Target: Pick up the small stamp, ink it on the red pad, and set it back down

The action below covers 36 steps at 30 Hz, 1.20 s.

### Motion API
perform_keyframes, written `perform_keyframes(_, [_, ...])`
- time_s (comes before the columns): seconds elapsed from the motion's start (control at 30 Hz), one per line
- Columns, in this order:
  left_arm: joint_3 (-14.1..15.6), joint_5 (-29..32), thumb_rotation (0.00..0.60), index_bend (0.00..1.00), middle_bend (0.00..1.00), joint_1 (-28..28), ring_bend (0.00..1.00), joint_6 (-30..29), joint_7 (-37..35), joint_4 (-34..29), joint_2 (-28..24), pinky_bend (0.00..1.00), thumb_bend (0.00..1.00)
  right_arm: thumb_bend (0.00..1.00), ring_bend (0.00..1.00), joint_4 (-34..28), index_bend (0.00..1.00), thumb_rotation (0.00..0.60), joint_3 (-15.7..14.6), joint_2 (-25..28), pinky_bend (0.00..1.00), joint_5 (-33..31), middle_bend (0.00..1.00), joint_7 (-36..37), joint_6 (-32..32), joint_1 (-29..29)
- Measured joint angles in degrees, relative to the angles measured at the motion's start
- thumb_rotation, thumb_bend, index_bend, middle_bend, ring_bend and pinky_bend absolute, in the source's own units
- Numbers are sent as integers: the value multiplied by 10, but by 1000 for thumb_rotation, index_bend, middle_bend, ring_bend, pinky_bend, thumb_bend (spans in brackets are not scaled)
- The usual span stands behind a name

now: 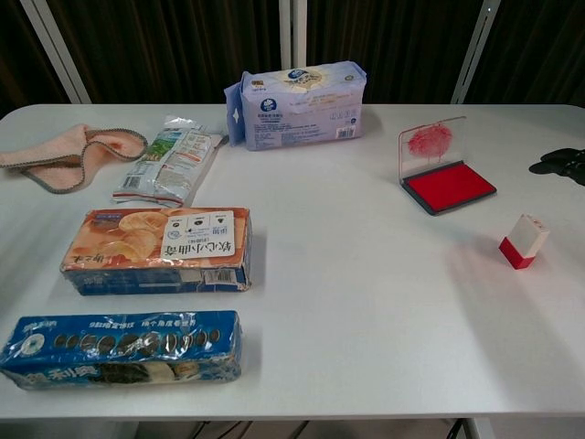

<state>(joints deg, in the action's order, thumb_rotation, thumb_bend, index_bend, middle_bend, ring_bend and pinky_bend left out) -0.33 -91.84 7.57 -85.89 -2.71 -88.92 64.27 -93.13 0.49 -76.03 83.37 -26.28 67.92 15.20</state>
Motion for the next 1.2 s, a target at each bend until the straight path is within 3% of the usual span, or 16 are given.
perform_keyframes(0.1, [0,-1,499,52,73,0,77,0,-1,1,0,181,20,356,0,16,76,600,-6,-8,0,8,0,10,-13,8])
perform_keyframes(0.23, [0,0,498,52,73,1,77,0,-1,0,-1,181,20,431,0,31,117,600,-12,-16,0,13,0,21,-30,19])
perform_keyframes(0.57, [-1,2,495,52,73,3,77,4,-2,1,-1,181,19,432,0,50,305,600,-18,-31,0,21,0,39,-46,34])
perform_keyframes(1.2, [2,1,495,52,73,1,78,4,-9,10,4,181,19,431,0,87,365,600,-15,-45,0,-6,0,40,-37,29])
